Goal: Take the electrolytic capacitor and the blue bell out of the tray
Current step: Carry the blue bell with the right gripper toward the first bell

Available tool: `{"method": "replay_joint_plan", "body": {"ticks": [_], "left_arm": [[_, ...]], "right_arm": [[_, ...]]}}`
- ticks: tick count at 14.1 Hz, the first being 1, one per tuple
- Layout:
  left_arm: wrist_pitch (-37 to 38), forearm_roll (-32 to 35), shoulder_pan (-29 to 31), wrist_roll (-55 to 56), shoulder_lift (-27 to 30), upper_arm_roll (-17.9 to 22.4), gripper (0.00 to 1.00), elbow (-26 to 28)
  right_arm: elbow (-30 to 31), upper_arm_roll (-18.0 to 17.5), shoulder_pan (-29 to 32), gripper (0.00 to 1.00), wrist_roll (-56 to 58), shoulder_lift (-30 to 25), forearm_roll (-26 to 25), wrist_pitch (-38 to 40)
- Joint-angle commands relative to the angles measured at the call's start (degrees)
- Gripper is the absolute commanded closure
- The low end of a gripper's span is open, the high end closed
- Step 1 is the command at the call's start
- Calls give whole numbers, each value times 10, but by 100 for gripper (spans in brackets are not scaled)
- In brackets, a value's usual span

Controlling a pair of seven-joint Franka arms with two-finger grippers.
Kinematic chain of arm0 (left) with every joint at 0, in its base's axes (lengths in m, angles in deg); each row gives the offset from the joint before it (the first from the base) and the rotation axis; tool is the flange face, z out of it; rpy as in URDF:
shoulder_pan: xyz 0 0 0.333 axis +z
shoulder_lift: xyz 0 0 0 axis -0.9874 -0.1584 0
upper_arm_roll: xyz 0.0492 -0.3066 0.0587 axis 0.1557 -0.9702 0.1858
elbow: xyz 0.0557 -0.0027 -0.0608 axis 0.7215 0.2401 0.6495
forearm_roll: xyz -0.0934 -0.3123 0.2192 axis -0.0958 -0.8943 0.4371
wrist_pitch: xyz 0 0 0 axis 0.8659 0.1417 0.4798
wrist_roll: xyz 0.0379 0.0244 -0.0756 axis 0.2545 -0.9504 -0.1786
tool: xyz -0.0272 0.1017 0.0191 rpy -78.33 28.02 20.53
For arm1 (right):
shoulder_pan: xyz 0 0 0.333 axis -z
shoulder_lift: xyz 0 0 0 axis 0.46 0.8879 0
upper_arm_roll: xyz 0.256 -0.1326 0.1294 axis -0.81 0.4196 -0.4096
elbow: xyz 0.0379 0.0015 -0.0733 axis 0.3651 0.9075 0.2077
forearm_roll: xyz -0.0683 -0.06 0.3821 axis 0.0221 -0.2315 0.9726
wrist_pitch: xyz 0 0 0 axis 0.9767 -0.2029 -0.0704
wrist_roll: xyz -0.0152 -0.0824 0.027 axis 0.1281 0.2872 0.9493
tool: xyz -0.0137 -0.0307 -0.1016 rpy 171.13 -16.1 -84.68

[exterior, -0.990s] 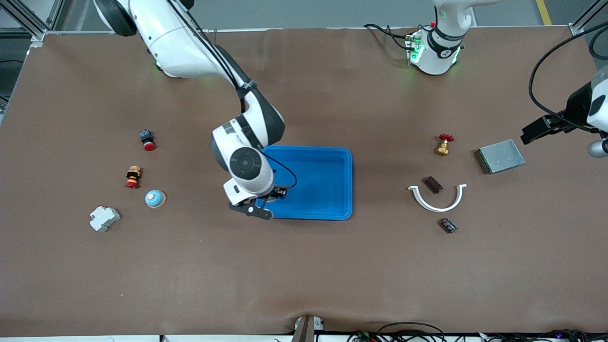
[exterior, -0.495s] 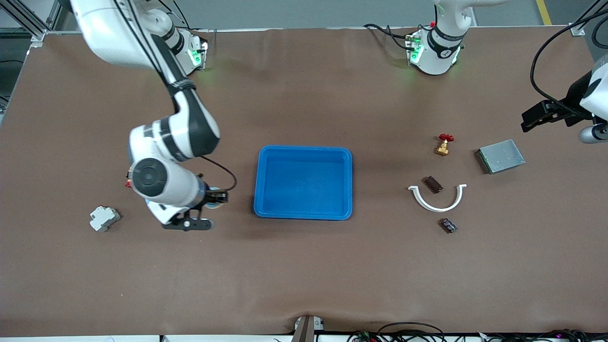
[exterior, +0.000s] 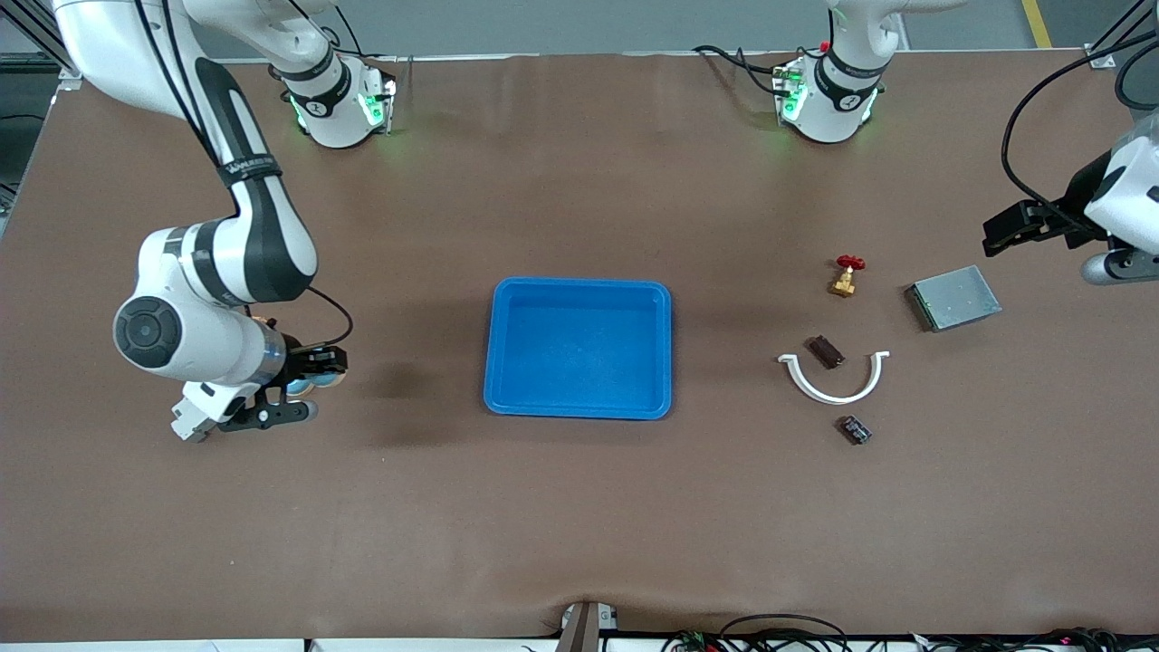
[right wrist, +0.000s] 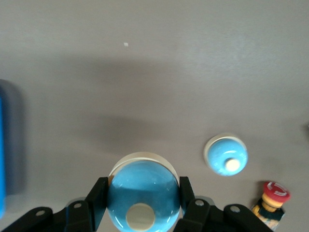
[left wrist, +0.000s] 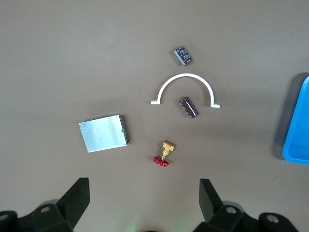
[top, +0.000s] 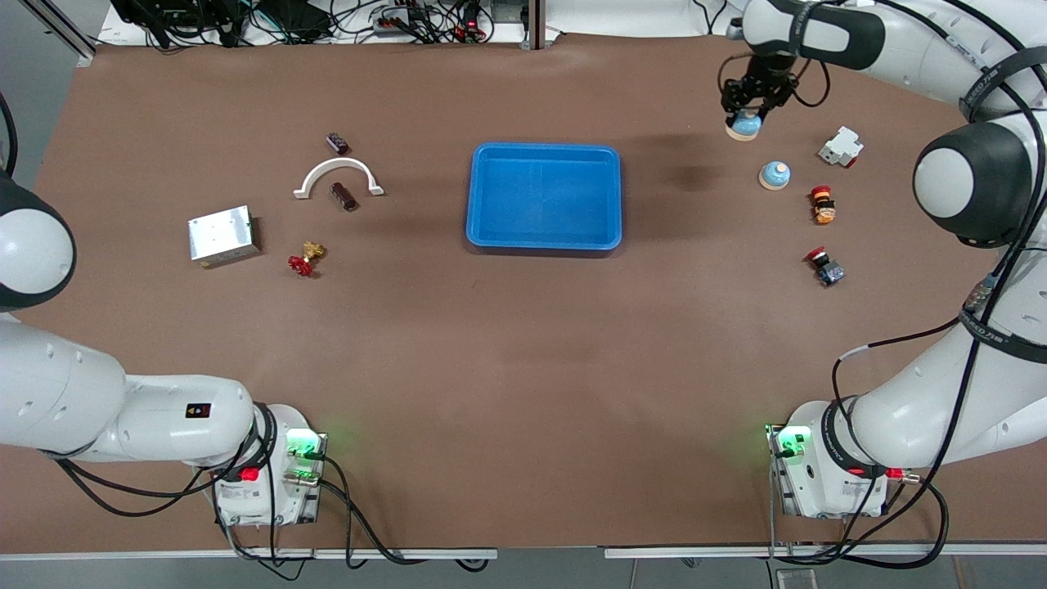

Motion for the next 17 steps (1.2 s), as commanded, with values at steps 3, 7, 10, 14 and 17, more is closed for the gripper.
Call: {"method": "replay_joint_plan", "body": {"ticks": [3, 7, 10, 14, 17], "left_arm": [[-1, -11, 1, -15, -30, 5, 0, -26], [0, -11, -2, -13, -35, 5, 0, -35], [2, -10, -5, -3, -43, 6, 0, -60], [4, -35, 2, -8, -36, 7, 0, -74], [19, -38, 0, -10, -19, 4, 0, -75]], "right_arm": [[91, -12, 24, 84, 47, -24, -2, -105], [99, -13, 21, 84, 46, -17, -2, -138], [100, -13, 18, 84, 46, -7, 0, -147], [99, -14, 16, 84, 46, 11, 0, -151], [98, -14, 12, 83, 46, 23, 0, -152]]}}
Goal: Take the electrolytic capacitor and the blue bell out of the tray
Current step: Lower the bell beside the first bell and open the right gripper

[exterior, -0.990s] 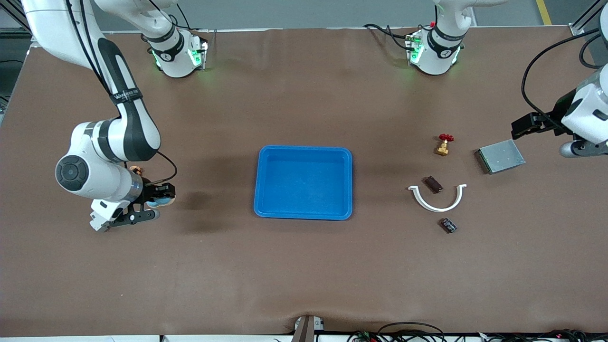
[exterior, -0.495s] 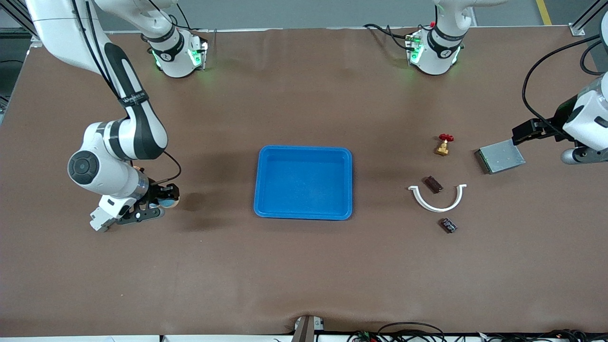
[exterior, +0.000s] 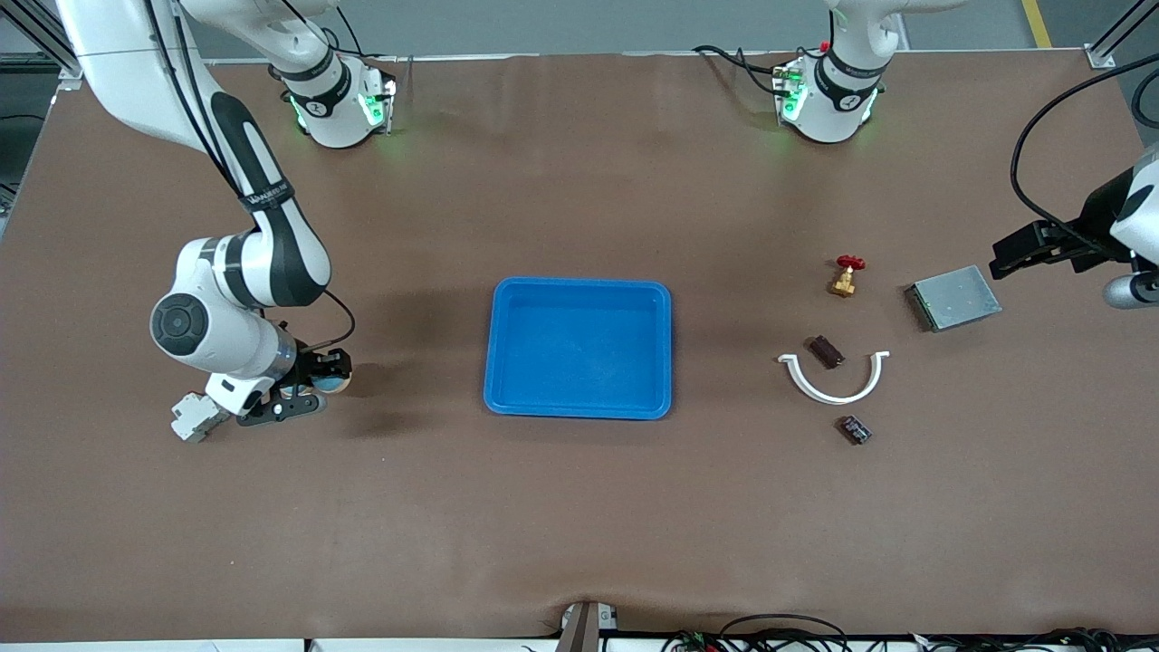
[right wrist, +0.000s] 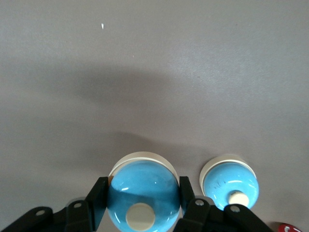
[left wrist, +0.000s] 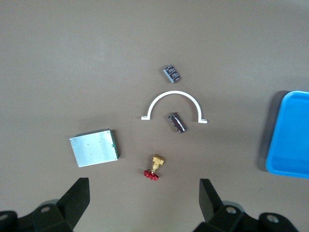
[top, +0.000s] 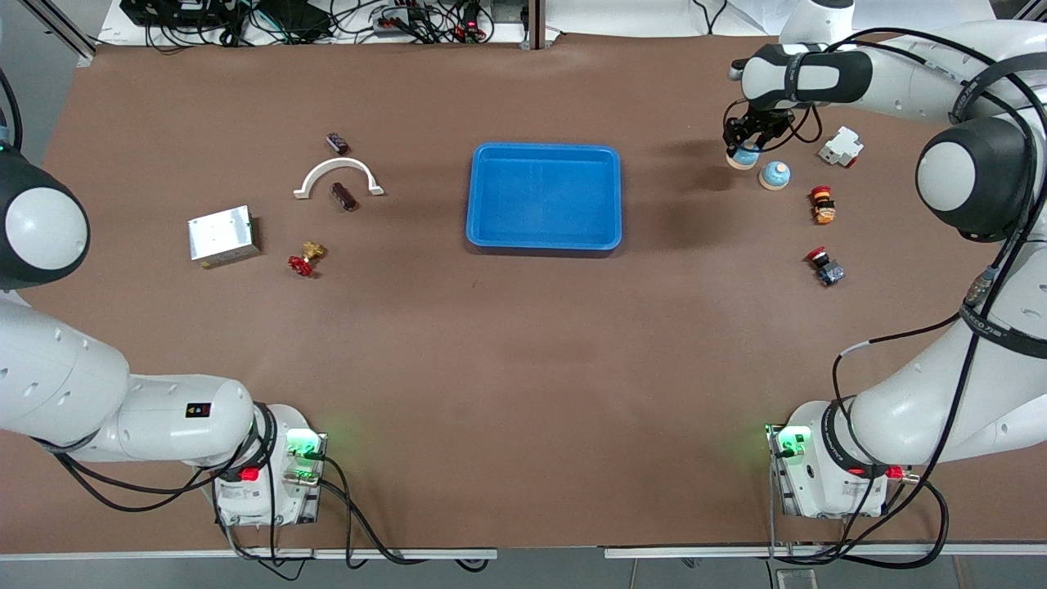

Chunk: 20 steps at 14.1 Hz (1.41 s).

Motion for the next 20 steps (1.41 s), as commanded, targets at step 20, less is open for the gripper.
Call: {"method": "replay_joint_plan", "body": {"ticks": [20], "left_arm": [[-54, -8, -4, -14, 122, -1, 0, 138]], "right_arm": [[-14, -3, -6, 55, 6, 53, 2, -17]]}}
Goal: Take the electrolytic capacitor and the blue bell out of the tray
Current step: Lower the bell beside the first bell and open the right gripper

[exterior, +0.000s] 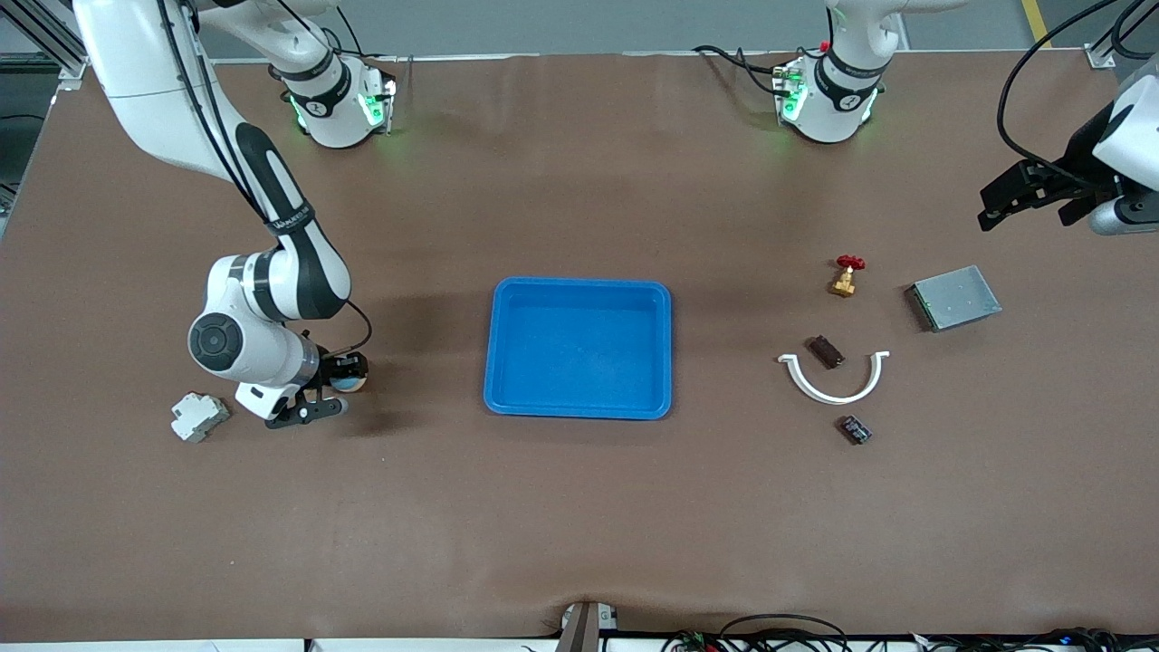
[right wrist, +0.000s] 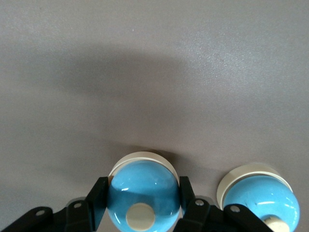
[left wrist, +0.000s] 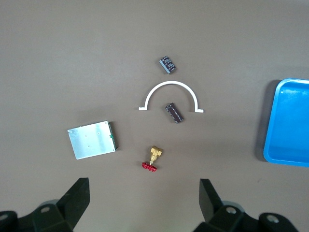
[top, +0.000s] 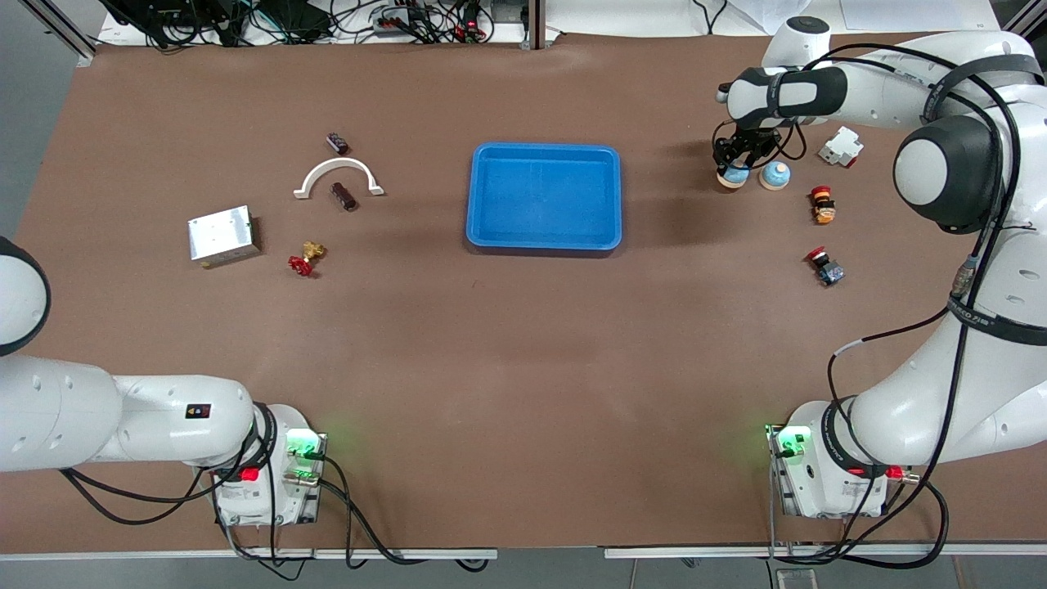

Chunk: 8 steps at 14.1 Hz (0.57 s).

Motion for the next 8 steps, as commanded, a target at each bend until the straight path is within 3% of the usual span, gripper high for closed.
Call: {"method": "replay_joint_plan", "body": {"ticks": [1, 3, 5, 8], "left_arm": [[-2, -5, 0, -11, 0, 0, 0, -6], [-2, -5, 0, -11, 0, 0, 0, -6], [-2, -5, 0, -11, 0, 0, 0, -5], [-2, -5, 0, -11, 0, 0, 0, -5]], "right_arm": [[-10, 1, -3, 40, 6, 5, 1, 1], [-10, 1, -2, 16, 6, 5, 1, 2], [-11, 1, -2, 0, 6, 5, 1, 3], [-13, 1, -3, 0, 6, 4, 1, 8]]}}
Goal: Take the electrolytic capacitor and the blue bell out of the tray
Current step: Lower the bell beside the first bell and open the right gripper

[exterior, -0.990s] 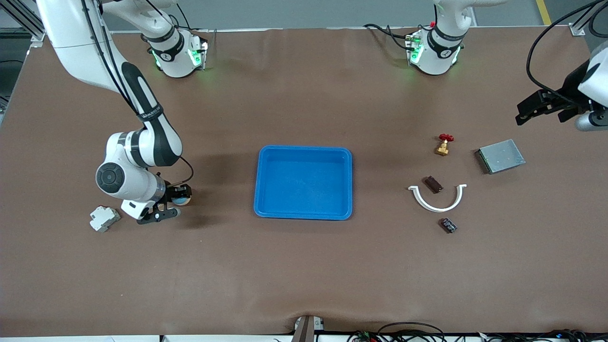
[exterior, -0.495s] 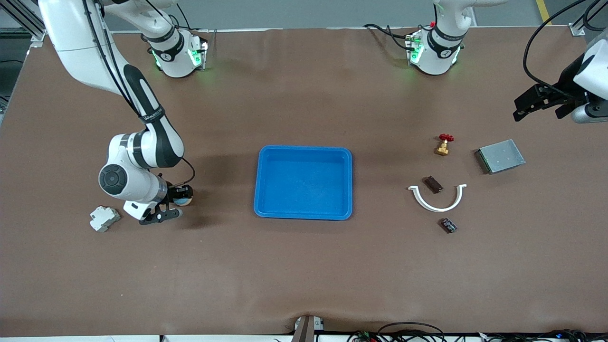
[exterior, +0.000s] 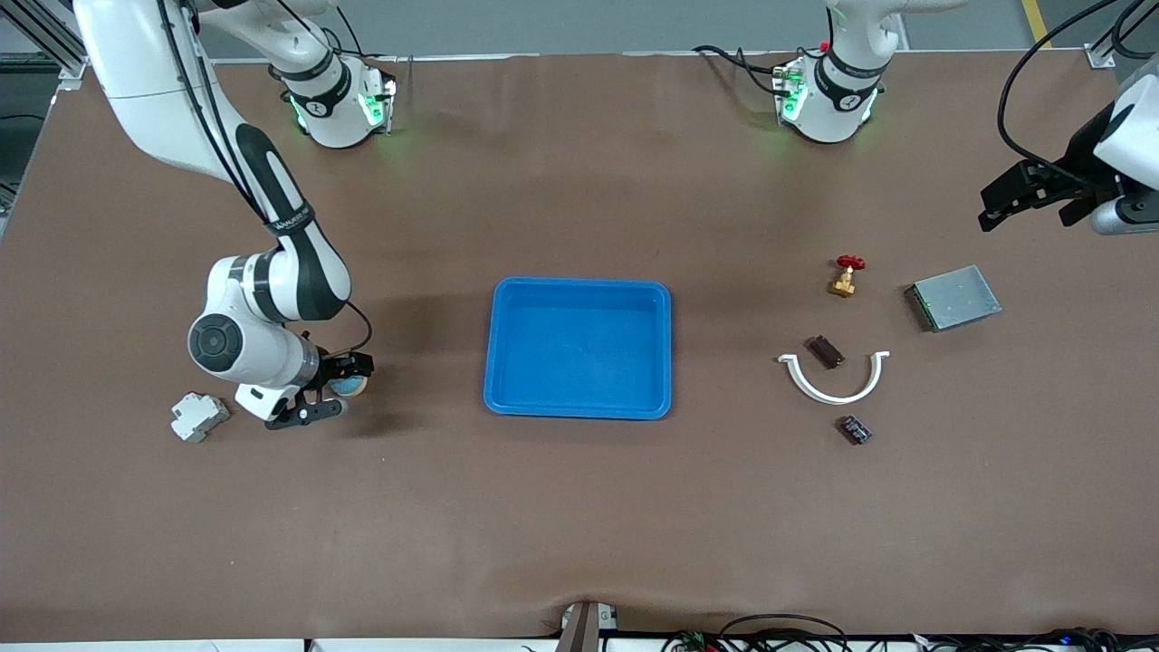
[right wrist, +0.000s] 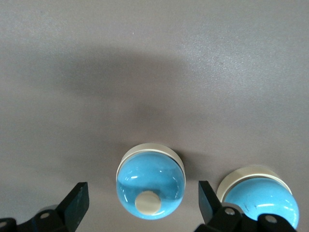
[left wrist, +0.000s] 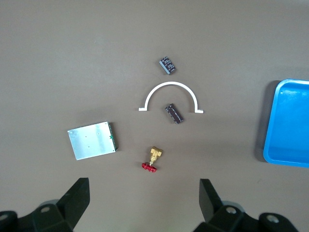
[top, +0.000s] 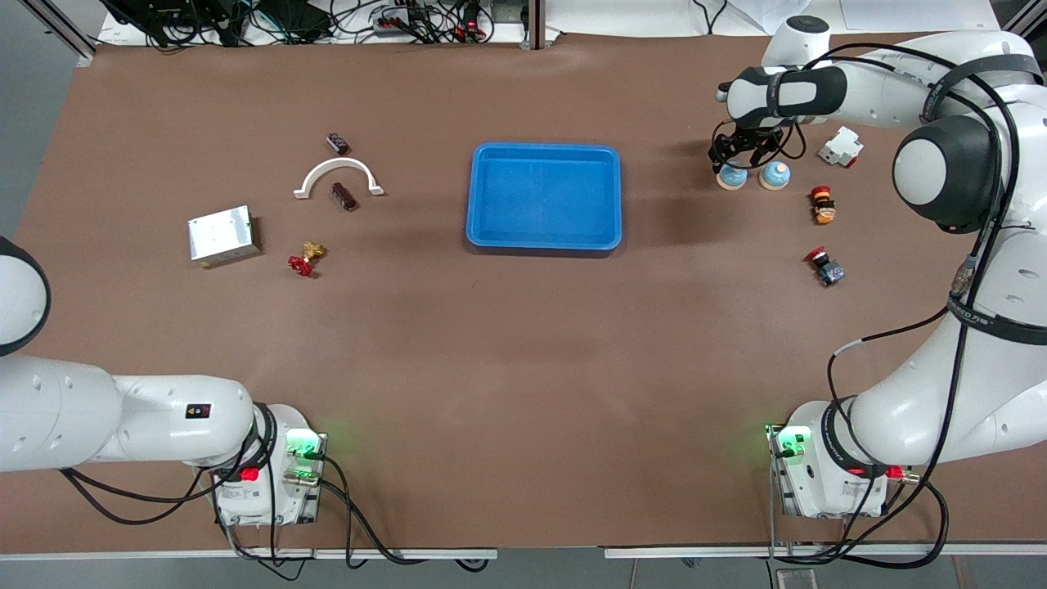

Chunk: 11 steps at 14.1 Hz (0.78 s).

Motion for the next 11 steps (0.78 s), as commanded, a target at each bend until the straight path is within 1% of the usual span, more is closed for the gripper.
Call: {"method": "replay_joint_plan", "body": {"ticks": [1, 3, 4, 7, 9, 11], "left_arm": [[-2, -5, 0, -11, 0, 0, 0, -4], [1, -3, -1, -11, 0, 0, 0, -4], [1, -1, -1, -11, 0, -2, 0, -4], [2, 34, 0, -9, 1, -24, 0, -4], [7, 36, 4, -4, 1, -27, 0, -4], [6, 35, 5, -13, 1, -26, 0, -4]], "right_arm": [[-13, 1, -3, 0, 4, 1, 1, 10], [-17, 1, -6, 0, -1, -5, 1, 14], [-21, 1, -10, 0, -2, -10, 1, 28], [-48, 1, -13, 0, -22, -33, 1, 106], [-71, 2, -23, 0, -58, -49, -1, 168], [-79, 2, -25, 0, -79, -71, -7, 209]]}}
